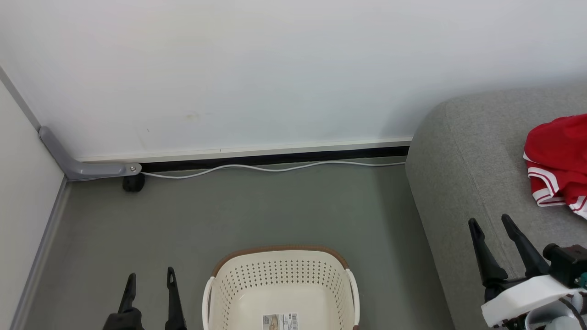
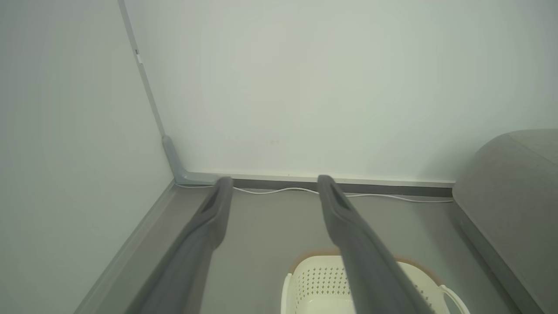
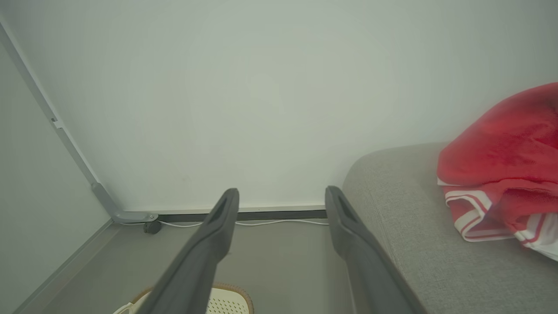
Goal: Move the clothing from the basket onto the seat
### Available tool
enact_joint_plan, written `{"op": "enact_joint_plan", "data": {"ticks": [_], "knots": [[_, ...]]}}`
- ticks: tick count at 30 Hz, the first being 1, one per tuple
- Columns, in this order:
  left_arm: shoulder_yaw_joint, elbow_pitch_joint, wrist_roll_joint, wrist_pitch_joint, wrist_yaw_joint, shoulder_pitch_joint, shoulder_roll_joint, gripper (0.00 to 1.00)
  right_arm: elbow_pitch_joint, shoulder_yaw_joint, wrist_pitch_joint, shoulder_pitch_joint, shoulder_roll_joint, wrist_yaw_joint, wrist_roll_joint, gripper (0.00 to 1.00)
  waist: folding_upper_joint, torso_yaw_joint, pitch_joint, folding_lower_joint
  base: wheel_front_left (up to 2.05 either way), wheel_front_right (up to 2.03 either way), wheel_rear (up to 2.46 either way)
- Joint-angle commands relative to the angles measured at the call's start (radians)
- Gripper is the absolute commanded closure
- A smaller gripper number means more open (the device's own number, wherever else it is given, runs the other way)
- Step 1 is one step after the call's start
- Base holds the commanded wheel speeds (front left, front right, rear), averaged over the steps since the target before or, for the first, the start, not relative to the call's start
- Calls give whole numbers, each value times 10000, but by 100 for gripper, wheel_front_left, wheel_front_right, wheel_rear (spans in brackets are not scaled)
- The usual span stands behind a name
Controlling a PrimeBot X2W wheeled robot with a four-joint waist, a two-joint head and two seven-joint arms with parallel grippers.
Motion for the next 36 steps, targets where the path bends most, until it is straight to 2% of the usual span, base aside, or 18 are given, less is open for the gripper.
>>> {"op": "enact_joint_plan", "data": {"ticks": [1,7,25,26,32,36], "knots": [[259,-381,-55,-57,115,-104,44,0,-231,179,-59,2,-113,14,-173,0,-1,-40,-33,0,0,0,0],[96,-538,-303,-57,146,233,33,0,-101,187,-59,241,7,14,-425,0,-1,-99,-71,0,0,0,0],[20,-409,-493,-57,-236,299,31,0,81,25,-59,213,91,14,-521,0,-1,-139,29,0,0,0,0],[-259,-169,-491,2,-207,521,6,100,263,-104,2,407,242,0,-531,100,-1,-139,33,0,0,0,0],[-252,124,-884,69,-301,505,-44,100,498,-105,88,528,456,0,-238,100,-1,-130,44,3,0,0,0],[-194,118,-1358,174,-406,431,-16,100,445,-205,206,525,514,1,150,100,-1,-115,28,23,0,0,0]]}}
